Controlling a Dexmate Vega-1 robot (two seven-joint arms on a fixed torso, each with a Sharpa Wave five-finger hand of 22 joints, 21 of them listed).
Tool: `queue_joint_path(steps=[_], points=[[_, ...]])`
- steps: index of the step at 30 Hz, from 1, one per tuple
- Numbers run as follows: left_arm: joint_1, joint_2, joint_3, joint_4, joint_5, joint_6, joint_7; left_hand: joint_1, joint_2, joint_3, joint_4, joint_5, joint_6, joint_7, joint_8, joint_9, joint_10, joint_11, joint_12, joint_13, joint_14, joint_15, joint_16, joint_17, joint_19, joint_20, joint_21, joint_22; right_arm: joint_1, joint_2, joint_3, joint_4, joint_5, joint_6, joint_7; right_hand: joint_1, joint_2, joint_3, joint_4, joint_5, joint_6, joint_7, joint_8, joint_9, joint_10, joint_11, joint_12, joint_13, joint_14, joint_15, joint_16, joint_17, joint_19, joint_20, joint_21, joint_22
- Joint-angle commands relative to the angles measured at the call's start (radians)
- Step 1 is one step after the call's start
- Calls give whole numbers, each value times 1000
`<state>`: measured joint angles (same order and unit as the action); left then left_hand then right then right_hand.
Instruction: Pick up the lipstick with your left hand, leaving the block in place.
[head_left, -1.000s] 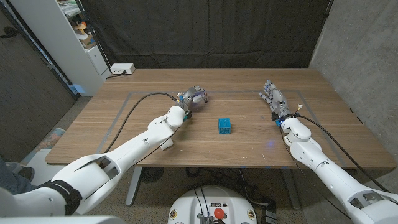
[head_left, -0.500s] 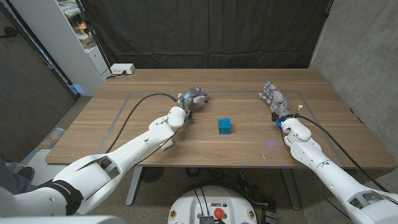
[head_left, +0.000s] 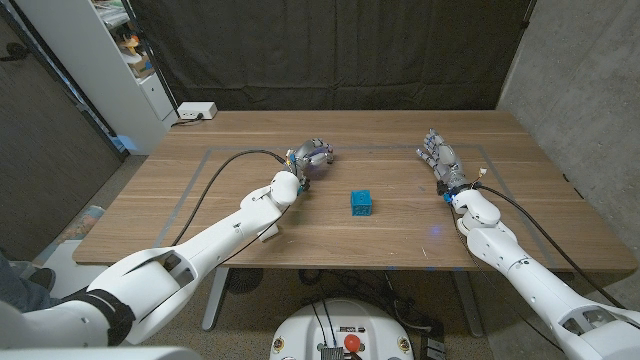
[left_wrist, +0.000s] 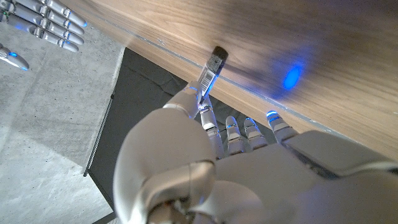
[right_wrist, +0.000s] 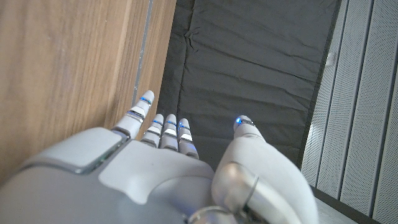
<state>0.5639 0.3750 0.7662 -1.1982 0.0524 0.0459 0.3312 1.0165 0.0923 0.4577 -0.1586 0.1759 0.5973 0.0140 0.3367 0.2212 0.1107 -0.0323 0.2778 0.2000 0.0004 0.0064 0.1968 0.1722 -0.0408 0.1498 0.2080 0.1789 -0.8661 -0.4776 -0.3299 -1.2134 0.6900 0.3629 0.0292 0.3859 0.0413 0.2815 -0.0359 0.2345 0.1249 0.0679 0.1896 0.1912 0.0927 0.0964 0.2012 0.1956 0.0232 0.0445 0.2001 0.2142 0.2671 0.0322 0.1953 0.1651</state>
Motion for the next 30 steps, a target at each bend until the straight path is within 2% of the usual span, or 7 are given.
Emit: queue_joint_path(steps=[1,30], points=[[2,-2,-3,1,-6,-3,5,10,9,0,-2,0,17,-1,7,3,12,-1,6,-1,11,3,4,2,11,5,9,4,3,-5,-2,-4,-3,-8,-1,6,4,1,-5,1,3,-2,7,1,1,4,-2,1,-3,7,5,0,-2,5,-4,6],[21,18,-16,-55,0,6,24,17,16,-11,0,-2,44,-2,13,13,22,-8,0,-2,18,-2,-2,1,13,4,6,4,-3,-12,-1,-22,-9,-9,-10,5,4,0,-8,2,2,-2,7,1,1,4,-1,1,-2,7,5,0,-2,5,-4,6]])
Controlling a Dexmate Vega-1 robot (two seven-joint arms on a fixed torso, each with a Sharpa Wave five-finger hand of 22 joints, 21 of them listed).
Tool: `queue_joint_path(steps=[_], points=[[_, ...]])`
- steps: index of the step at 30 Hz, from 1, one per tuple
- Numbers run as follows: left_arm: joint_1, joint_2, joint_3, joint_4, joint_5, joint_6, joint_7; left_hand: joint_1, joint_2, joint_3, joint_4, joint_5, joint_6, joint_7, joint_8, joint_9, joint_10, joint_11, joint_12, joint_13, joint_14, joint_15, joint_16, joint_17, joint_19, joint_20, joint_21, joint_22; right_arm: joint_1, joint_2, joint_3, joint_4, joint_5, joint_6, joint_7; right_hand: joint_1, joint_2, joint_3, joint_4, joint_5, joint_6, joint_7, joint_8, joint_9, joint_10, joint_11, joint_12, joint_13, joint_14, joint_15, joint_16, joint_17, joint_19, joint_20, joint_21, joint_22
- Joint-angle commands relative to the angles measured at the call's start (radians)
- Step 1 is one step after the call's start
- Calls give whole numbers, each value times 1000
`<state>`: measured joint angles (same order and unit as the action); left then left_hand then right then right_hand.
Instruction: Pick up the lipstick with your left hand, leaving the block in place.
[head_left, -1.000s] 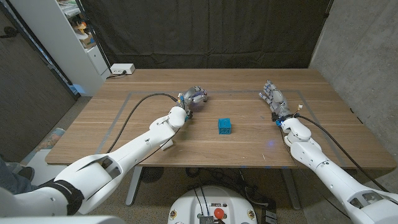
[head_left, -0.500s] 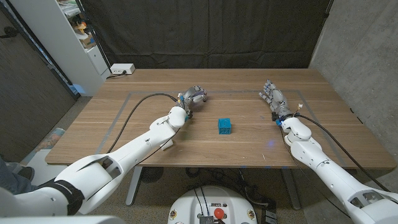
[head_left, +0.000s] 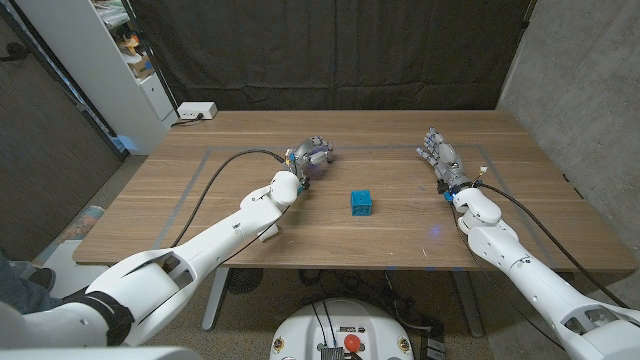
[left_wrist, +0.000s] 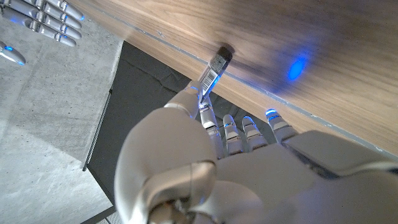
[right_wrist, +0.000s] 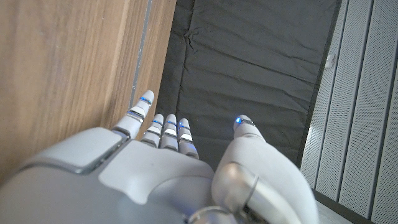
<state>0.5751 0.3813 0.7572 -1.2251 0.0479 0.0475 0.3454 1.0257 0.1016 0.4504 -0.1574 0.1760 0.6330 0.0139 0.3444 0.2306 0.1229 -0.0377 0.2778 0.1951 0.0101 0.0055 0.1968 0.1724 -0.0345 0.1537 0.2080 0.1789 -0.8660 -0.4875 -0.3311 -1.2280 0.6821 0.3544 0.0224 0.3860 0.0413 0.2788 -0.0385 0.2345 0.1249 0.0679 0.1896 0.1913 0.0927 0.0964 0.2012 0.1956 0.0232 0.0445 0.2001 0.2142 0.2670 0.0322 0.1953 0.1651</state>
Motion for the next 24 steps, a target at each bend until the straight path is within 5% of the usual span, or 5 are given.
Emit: queue_joint_path(steps=[1,24], points=[[10,14,-8,-31,3,2,6,8,7,-4,-1,-2,9,-2,5,4,11,-3,0,3,9,-1,-2,1,6,0,6,4,-4,-2,1,-8,-2,0,-5,5,4,2,-5,2,2,-2,7,1,1,4,-1,1,-2,7,5,0,-2,5,-4,6],[50,63,-45,-140,14,10,19,12,9,-15,-1,-2,23,-4,7,13,17,-8,-6,3,13,0,-5,1,8,0,4,5,-22,-13,2,-51,-11,-5,-24,5,5,2,-8,2,3,0,7,1,1,4,-1,1,-2,7,5,-1,-2,5,-4,6]])
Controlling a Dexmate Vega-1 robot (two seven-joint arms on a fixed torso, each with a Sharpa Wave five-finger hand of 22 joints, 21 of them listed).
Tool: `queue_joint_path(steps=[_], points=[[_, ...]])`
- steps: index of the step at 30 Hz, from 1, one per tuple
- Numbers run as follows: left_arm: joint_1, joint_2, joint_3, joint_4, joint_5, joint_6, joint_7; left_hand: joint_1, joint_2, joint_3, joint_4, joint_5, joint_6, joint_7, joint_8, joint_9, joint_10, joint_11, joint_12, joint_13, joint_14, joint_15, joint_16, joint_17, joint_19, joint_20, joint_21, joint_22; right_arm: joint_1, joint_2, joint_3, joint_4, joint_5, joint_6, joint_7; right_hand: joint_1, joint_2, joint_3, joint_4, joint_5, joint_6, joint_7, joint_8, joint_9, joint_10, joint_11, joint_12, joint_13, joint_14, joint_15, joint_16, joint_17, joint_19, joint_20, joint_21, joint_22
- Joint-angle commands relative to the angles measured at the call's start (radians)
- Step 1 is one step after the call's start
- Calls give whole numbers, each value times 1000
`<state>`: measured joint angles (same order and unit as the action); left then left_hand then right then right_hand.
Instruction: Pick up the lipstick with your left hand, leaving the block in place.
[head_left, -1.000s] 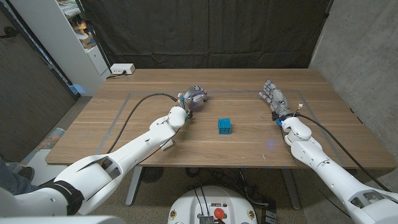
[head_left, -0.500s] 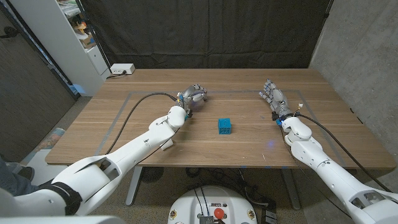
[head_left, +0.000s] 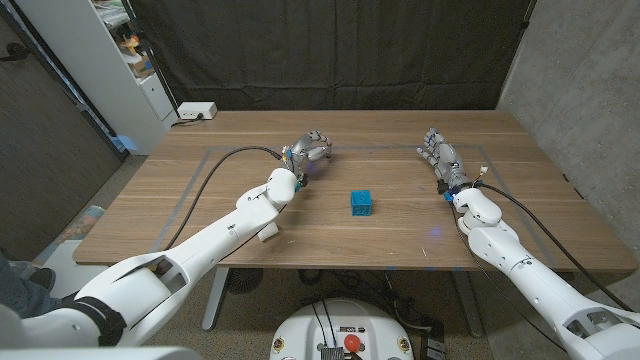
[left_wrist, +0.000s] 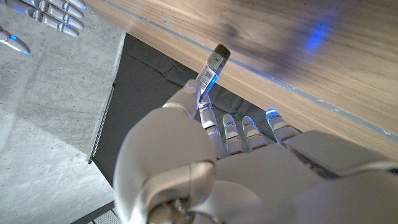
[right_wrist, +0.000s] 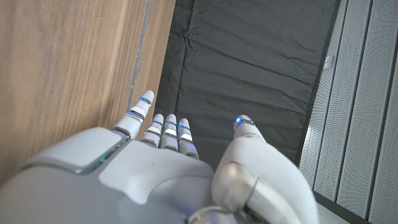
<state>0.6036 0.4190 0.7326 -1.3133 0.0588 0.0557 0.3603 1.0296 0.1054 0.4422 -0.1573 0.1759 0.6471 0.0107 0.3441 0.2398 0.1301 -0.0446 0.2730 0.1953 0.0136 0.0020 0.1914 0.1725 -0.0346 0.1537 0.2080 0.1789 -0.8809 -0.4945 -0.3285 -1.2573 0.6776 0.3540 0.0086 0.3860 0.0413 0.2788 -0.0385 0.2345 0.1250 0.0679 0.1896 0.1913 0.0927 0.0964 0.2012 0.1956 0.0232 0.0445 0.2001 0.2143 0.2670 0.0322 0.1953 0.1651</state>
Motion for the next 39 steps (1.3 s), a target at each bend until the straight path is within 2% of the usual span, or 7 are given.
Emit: queue_joint_path(steps=[1,15,39], points=[[23,27,-21,-57,4,3,4,9,5,-7,-1,-2,9,0,7,4,10,0,-2,3,10,2,0,1,8,0,4,5,-8,-6,-1,-24,-7,-6,-11,5,5,2,-8,2,3,-1,7,1,2,4,-1,1,-2,7,5,-1,-2,5,-4,6],[25,45,-37,-98,16,0,-1,12,5,-13,-2,-2,17,-4,8,9,12,-1,-5,3,11,1,-1,1,9,1,3,5,-17,-10,-5,-50,-17,-11,-25,4,6,2,-9,2,3,-1,7,1,1,5,-1,1,-2,6,5,-1,-3,5,-4,6],[14,49,-59,-126,26,-26,-1,18,6,-22,-2,-2,35,-6,13,17,16,-6,-12,3,14,-4,-3,1,10,0,1,5,-19,-20,-6,-74,-27,-28,-43,8,7,3,-14,2,3,-2,8,1,3,3,0,1,-1,4,6,-2,-1,3,-4,6]])
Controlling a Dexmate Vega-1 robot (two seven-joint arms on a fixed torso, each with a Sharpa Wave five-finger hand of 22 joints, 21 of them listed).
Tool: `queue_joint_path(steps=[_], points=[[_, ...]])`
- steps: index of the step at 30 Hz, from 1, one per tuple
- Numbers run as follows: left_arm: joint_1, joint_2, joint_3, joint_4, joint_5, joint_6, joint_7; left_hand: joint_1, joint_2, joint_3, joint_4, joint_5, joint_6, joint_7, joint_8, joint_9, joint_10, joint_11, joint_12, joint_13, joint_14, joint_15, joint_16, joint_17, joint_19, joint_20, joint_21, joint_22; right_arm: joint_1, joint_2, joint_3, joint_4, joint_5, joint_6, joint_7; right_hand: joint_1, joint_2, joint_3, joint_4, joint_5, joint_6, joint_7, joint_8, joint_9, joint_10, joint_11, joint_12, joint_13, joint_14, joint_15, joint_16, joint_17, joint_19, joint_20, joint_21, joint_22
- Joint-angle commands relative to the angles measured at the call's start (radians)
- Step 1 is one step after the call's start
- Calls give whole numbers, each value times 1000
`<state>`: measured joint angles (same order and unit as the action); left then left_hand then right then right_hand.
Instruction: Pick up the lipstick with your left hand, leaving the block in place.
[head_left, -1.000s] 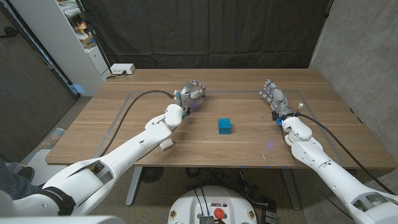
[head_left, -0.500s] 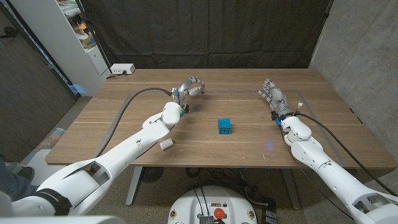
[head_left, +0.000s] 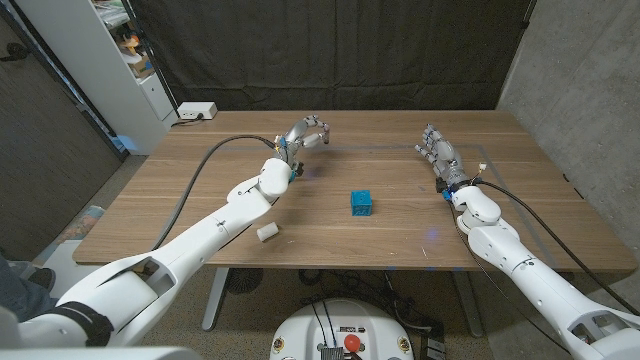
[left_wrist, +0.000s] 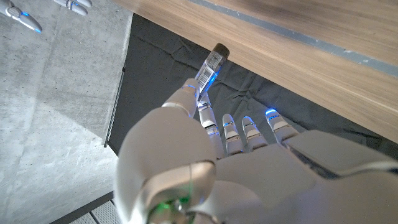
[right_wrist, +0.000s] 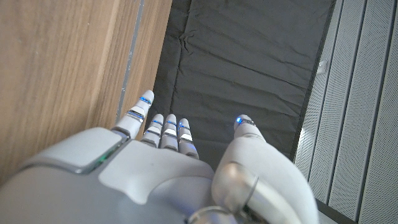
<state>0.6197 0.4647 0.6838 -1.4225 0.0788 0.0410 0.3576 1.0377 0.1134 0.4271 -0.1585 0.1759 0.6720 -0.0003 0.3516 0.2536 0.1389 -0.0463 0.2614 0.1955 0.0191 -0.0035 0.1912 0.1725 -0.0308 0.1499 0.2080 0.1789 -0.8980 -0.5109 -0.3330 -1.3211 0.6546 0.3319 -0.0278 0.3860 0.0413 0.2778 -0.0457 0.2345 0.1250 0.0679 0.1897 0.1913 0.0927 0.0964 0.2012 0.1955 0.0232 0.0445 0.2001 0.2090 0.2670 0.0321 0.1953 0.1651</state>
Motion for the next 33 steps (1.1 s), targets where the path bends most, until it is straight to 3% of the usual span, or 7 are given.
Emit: queue_joint_path(steps=[1,33], points=[[-1,3,-11,-18,8,-13,6,11,-2,-7,-1,-2,9,7,5,4,7,-4,0,3,8,2,-3,1,6,4,1,5,-2,-3,-2,-10,-4,-6,-7,8,7,4,-7,2,4,-3,8,1,2,3,-1,1,-1,4,6,3,-2,3,-4,6],[34,47,-61,-133,25,-16,12,15,-2,-18,0,-1,29,4,10,13,17,-8,-5,3,13,-1,-3,1,6,5,0,5,1,9,-17,-18,-24,-4,-23,14,10,6,-15,3,9,-10,9,1,4,3,0,1,1,2,6,2,-2,3,-4,6]])
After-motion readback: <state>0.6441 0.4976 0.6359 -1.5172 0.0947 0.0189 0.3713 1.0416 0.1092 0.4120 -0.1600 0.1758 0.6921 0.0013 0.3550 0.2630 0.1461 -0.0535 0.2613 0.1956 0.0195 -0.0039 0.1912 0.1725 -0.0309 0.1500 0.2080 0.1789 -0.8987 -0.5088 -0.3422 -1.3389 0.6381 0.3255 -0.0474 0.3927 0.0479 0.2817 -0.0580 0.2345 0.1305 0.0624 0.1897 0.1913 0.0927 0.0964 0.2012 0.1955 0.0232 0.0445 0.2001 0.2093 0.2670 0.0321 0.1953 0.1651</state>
